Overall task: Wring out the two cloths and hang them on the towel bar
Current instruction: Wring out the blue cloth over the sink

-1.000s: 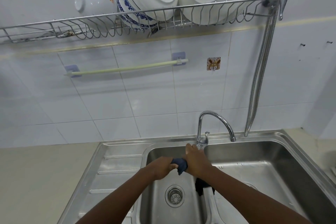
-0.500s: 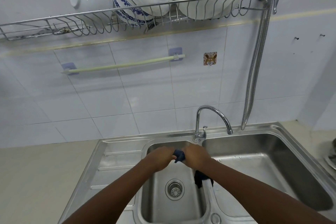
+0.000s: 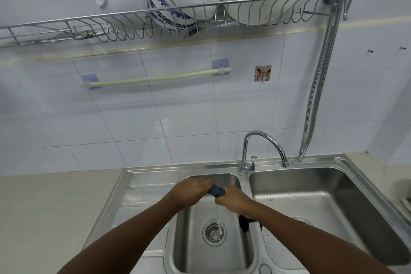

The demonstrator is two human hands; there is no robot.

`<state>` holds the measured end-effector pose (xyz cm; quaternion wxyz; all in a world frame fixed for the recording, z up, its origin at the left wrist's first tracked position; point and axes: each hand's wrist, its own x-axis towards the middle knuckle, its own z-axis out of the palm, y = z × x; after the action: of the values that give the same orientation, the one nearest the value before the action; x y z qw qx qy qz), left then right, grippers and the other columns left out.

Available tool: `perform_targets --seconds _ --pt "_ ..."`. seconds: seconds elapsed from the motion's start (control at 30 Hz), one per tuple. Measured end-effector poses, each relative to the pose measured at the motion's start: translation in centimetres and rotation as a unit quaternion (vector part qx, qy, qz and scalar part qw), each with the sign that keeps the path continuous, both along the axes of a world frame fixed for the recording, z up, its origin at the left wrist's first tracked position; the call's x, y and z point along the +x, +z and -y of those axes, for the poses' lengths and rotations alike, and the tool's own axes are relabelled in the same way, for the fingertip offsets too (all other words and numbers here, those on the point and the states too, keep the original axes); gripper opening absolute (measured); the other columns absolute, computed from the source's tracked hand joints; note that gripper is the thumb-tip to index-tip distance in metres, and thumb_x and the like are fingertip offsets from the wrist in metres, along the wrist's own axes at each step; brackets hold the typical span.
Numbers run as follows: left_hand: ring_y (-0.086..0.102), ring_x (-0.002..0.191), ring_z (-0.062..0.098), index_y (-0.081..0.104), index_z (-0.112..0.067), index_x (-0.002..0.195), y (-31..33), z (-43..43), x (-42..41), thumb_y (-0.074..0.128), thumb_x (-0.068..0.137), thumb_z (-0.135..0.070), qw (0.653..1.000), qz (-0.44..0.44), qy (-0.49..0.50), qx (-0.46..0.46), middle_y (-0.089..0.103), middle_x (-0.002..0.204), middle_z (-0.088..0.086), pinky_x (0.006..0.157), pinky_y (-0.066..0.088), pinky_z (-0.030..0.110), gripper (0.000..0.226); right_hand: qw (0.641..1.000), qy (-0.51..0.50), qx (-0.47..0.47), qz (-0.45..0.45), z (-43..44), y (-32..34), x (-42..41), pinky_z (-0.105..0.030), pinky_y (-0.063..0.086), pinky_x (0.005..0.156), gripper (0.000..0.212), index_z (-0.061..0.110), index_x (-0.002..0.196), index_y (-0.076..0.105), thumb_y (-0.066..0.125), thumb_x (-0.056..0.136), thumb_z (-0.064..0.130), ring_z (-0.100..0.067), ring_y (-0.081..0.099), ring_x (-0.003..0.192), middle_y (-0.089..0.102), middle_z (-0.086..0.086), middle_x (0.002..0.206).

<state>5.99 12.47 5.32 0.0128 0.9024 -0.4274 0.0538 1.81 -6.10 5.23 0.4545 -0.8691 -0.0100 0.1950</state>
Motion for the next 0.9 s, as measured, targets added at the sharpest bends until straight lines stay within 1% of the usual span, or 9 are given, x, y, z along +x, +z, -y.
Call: perform_targets --seconds 0.1,0.17,0.27,0.37,0.43,0.57,0.7,0.83,0.9 --pt "0.067 0.082 0.022 0.057 -0.017 0.105 -0.9 0.0 0.2 0.048 0.094 -0.028 0.999 -0.026 0.026 -0.001 0.070 0.097 0.005 0.068 0.056 0.034 0.017 1.000 -0.009 0.001 0.002 0.1 -0.1 -0.2 -0.024 0.022 0.046 0.033 0.019 0.053 0.035 0.059 0.075 0.013 -0.009 0.030 0.044 0.034 0.004 0.051" --pt "0.068 0.089 0.024 0.057 -0.018 0.108 -1.0 0.7 0.0 0.044 0.097 -0.031 0.994 -0.069 0.085 -0.012 0.070 0.102 0.005 0.076 0.056 0.039 0.021 0.998 0.004 -0.044 0.048 0.5 -0.5 -0.1 -0.026 0.030 0.048 0.028 0.018 0.055 0.044 0.060 0.077 0.020 -0.012 0.042 0.049 0.043 0.003 0.052" --pt "0.063 0.103 0.027 0.056 -0.011 0.118 -0.1 1.9 -1.5 0.045 0.099 -0.032 0.955 -0.236 0.170 -0.060 0.066 0.112 0.011 0.086 0.047 0.031 0.030 0.984 0.047 -0.124 0.116 1.4 -1.0 -0.3 -0.029 0.048 0.066 0.022 0.018 0.086 0.065 0.064 0.082 0.039 -0.014 0.060 0.073 0.067 -0.004 0.079" --pt "0.059 0.073 0.018 0.048 -0.015 0.118 1.2 1.7 -3.2 0.050 0.097 -0.032 0.847 -0.439 0.216 -0.211 0.062 0.092 0.003 0.061 0.044 0.022 0.027 0.982 0.059 -0.078 0.160 2.3 -0.7 -1.6 -0.021 0.040 0.063 0.026 0.025 0.087 0.054 0.064 0.082 0.049 -0.003 0.051 0.069 0.059 0.006 0.079" --pt "0.051 0.063 0.007 0.046 -0.016 0.120 1.6 1.4 -4.0 0.053 0.096 -0.036 0.773 -0.513 0.243 -0.282 0.063 0.092 0.001 0.049 0.039 0.016 0.032 0.977 0.045 -0.062 0.201 2.6 -0.8 -2.2 -0.022 0.041 0.065 0.022 0.025 0.090 0.054 0.061 0.086 0.045 -0.003 0.052 0.073 0.055 0.009 0.081" --pt "0.058 0.071 0.006 0.056 -0.013 0.120 1.1 1.6 -5.1 0.054 0.095 -0.040 0.710 -0.534 0.277 -0.365 0.065 0.102 0.003 0.050 0.041 0.015 0.037 0.964 -0.020 0.001 0.266 2.6 -1.3 -2.6 -0.006 0.040 0.081 0.026 0.024 0.115 0.064 0.062 0.089 0.022 -0.002 0.054 0.095 0.052 0.000 0.106" --pt "0.052 0.061 0.008 0.063 -0.009 0.105 0.3 2.4 -6.2 0.054 0.096 -0.037 0.612 -0.566 0.326 -0.445 0.058 0.077 0.002 0.051 0.044 0.017 0.031 0.950 -0.074 0.032 0.303 2.4 -0.6 -2.8 -0.005 0.039 0.075 0.006 0.013 0.088 0.072 0.067 0.085 0.014 -0.004 0.053 0.088 0.052 -0.002 0.093" --pt "0.046 0.049 0.008 0.064 -0.010 0.091 0.4 2.9 -7.2 0.049 0.095 -0.046 0.596 -0.553 0.393 -0.429 0.055 0.064 0.001 0.045 0.038 0.017 0.039 0.942 -0.147 0.102 0.283 2.5 0.6 -3.0 -0.009 0.043 0.070 0.008 0.024 0.078 0.070 0.068 0.085 0.020 -0.003 0.058 0.080 0.058 0.002 0.087" --pt "0.049 0.048 0.007 0.062 -0.011 0.093 0.5 3.3 -7.4 0.042 0.098 -0.047 0.658 -0.504 0.403 -0.389 0.058 0.067 0.003 0.046 0.039 0.017 0.041 0.944 -0.150 0.121 0.268 2.8 1.2 -2.8 -0.020 0.048 0.070 0.009 0.024 0.077 0.071 0.067 0.085 0.020 -0.006 0.061 0.075 0.065 0.000 0.081"
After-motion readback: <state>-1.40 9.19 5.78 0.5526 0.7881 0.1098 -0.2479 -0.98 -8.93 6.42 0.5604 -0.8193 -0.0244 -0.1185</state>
